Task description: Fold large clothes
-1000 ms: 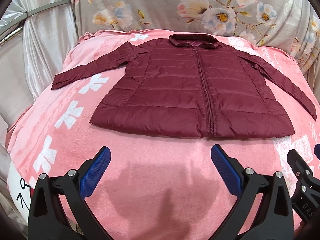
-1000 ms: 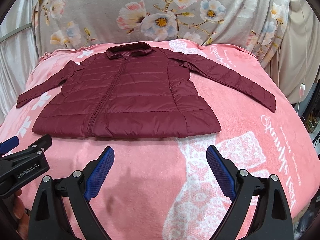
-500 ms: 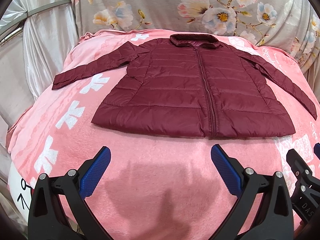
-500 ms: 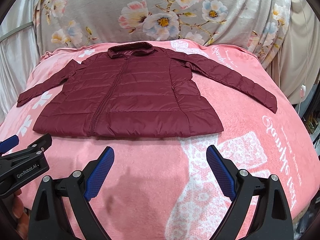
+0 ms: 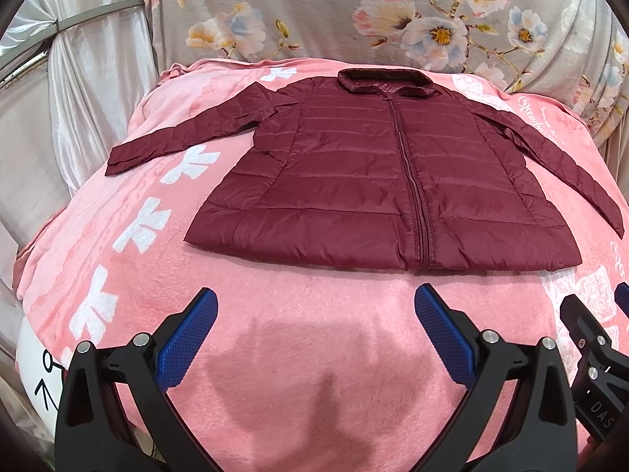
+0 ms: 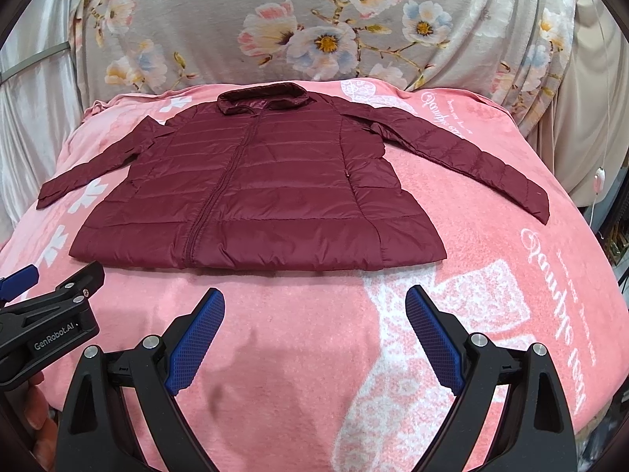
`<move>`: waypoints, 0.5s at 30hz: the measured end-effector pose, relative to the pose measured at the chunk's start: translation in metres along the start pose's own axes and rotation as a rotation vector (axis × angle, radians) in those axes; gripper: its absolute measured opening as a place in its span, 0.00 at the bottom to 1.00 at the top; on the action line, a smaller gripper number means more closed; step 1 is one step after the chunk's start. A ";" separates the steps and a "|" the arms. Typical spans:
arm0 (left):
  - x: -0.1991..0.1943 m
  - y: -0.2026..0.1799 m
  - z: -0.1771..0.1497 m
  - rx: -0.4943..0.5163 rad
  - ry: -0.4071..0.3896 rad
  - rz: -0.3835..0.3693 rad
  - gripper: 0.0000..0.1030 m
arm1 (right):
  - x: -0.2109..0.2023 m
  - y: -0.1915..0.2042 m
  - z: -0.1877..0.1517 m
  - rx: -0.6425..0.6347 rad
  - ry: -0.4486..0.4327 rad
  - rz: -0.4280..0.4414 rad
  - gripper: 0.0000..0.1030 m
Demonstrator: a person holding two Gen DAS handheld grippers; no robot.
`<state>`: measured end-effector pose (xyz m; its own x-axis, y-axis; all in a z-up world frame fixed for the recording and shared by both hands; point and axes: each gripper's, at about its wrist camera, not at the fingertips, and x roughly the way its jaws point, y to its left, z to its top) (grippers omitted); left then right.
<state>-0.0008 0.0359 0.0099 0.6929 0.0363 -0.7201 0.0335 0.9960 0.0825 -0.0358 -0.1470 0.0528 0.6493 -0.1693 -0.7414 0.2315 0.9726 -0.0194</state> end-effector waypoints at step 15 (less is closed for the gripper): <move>0.003 0.008 -0.002 -0.006 0.003 0.003 0.95 | 0.001 0.008 0.002 -0.012 0.004 0.015 0.88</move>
<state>0.0003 0.0439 0.0074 0.6907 0.0391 -0.7221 0.0277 0.9964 0.0805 -0.0319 -0.1393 0.0532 0.6498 -0.1545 -0.7442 0.2134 0.9768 -0.0165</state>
